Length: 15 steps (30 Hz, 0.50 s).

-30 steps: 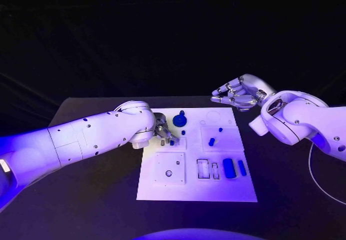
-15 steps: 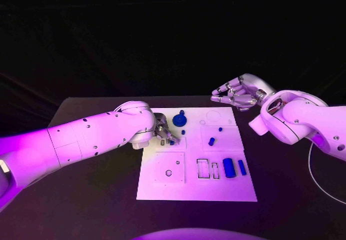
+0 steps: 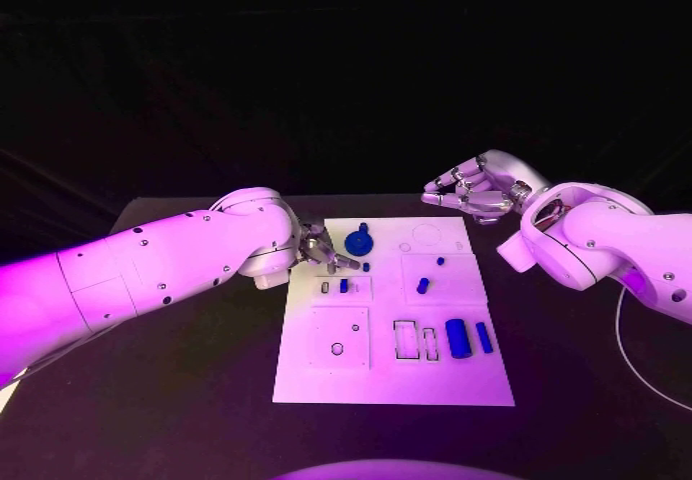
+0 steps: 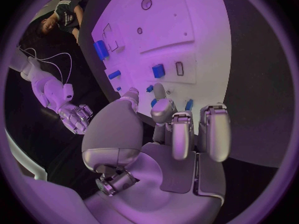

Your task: Assemble the parts on the task board

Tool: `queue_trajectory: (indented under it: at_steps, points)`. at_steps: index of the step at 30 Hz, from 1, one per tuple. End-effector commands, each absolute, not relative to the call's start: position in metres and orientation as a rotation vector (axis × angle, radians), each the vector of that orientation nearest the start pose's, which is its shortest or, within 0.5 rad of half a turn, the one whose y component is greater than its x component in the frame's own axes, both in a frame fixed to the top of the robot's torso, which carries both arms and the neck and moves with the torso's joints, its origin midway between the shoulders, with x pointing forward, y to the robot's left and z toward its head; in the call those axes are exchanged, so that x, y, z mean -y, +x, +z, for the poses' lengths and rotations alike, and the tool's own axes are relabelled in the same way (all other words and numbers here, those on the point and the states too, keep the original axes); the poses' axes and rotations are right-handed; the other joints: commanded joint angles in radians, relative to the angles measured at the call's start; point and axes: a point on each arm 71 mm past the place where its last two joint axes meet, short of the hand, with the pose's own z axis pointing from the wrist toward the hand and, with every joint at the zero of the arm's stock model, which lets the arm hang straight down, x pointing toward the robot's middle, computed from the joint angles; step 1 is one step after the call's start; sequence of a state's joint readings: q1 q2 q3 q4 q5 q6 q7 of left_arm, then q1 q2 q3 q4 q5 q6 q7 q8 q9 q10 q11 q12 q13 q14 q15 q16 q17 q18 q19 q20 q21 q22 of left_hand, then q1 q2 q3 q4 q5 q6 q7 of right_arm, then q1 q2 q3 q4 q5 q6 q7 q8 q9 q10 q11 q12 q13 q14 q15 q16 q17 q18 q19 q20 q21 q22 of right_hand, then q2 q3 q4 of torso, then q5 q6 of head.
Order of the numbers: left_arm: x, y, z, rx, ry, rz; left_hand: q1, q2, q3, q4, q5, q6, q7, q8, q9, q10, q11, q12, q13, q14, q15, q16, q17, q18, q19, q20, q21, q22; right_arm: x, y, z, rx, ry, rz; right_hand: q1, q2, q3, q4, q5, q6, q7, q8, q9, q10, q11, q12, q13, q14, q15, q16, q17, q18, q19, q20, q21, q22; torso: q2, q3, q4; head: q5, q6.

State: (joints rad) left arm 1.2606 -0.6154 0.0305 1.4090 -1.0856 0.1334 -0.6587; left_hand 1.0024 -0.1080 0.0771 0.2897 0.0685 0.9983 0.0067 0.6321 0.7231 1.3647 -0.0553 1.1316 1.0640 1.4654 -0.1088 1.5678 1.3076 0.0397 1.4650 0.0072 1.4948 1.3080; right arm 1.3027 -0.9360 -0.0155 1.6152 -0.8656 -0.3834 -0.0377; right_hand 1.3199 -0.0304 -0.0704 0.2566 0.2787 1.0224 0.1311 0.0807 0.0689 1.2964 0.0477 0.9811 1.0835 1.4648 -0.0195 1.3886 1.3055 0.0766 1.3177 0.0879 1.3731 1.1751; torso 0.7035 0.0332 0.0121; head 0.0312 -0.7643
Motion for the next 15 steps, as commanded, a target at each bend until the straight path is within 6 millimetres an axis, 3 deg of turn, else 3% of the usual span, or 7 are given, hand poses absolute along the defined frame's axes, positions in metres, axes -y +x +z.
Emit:
queue_trajectory:
  at_steps: [1, 5, 8, 12, 15]
  points:
    - [-0.143, 0.513, -0.170, -2.264, -0.206, -0.422, 0.001, 0.011, -0.015, -0.001, -0.007, -0.010, 0.005, -0.005, 0.001, -0.011, 0.002, -0.012, -0.012, 0.105, 0.001, 0.003, 0.263, -0.011, 0.047, -0.004, -0.005, 0.157, 0.224, 0.489, -0.123, -1.621, 0.372, 0.966, -0.010, -0.002, -0.006, 0.001, 0.003, 0.006, 0.001, -0.003, -0.001, -0.008, 0.000, -0.001, -0.002, 0.051, -0.005, -0.004, -0.001, 0.011, -0.007, -0.002, -0.004, -0.001, 0.001, 0.0005, -0.0002, 0.002, 0.003]
    - [-0.151, 0.520, -0.159, -2.273, -0.194, -0.396, 0.024, 0.019, -0.036, -0.003, -0.007, -0.021, 0.010, -0.011, 0.000, -0.031, 0.006, -0.041, -0.042, 0.105, 0.005, 0.003, 0.263, -0.008, 0.041, 0.000, -0.015, 0.146, 0.224, 0.490, -0.124, -1.624, 0.373, 0.965, -0.010, -0.002, -0.006, 0.001, 0.003, 0.006, 0.001, -0.003, -0.001, -0.008, 0.000, -0.001, -0.002, 0.051, -0.005, -0.004, -0.001, 0.011, -0.007, -0.002, -0.004, -0.001, 0.002, -0.0006, 0.0005, 0.001, 0.003]
    - [-0.156, 0.527, -0.155, -2.291, -0.185, -0.368, 0.055, 0.030, -0.054, -0.005, -0.004, -0.043, 0.021, -0.026, -0.006, -0.067, 0.015, -0.092, -0.096, 0.105, 0.012, 0.003, 0.263, -0.002, 0.028, 0.006, -0.034, 0.124, 0.223, 0.490, -0.124, -1.626, 0.373, 0.965, -0.012, -0.001, -0.007, 0.002, 0.003, 0.006, 0.001, -0.003, -0.001, -0.007, 0.000, 0.001, -0.001, 0.051, -0.005, -0.003, 0.000, 0.011, -0.007, -0.002, -0.004, -0.001, 0.002, -0.0008, 0.0008, 0.001, 0.005]
    - [-0.159, 0.541, -0.152, -2.302, -0.184, -0.337, 0.095, 0.049, -0.076, -0.004, -0.001, -0.083, 0.043, -0.071, -0.038, -0.115, 0.035, -0.157, -0.167, 0.105, 0.027, 0.003, 0.263, 0.004, 0.014, 0.019, -0.055, 0.102, 0.223, 0.490, -0.125, -1.627, 0.373, 0.965, -0.011, -0.001, -0.007, 0.002, 0.003, 0.007, 0.001, -0.003, -0.001, -0.007, 0.000, 0.001, -0.001, 0.051, -0.005, -0.004, -0.001, 0.011, -0.007, -0.002, -0.004, 0.000, 0.002, -0.0016, 0.0007, 0.003, 0.008]
    - [-0.161, 0.551, -0.153, -2.298, -0.192, -0.308, 0.118, 0.061, -0.091, -0.003, 0.001, -0.106, 0.059, -0.108, -0.069, -0.128, 0.048, -0.170, -0.185, 0.105, 0.039, 0.003, 0.263, 0.004, 0.014, 0.030, -0.058, 0.101, 0.222, 0.491, -0.125, -1.628, 0.371, 0.967, -0.007, 0.002, -0.007, 0.000, 0.005, 0.007, 0.001, -0.003, -0.001, -0.008, -0.001, 0.000, -0.002, 0.051, -0.005, -0.004, -0.001, 0.011, -0.007, -0.002, -0.005, -0.001, 0.002, -0.0014, -0.0008, 0.005, 0.010]
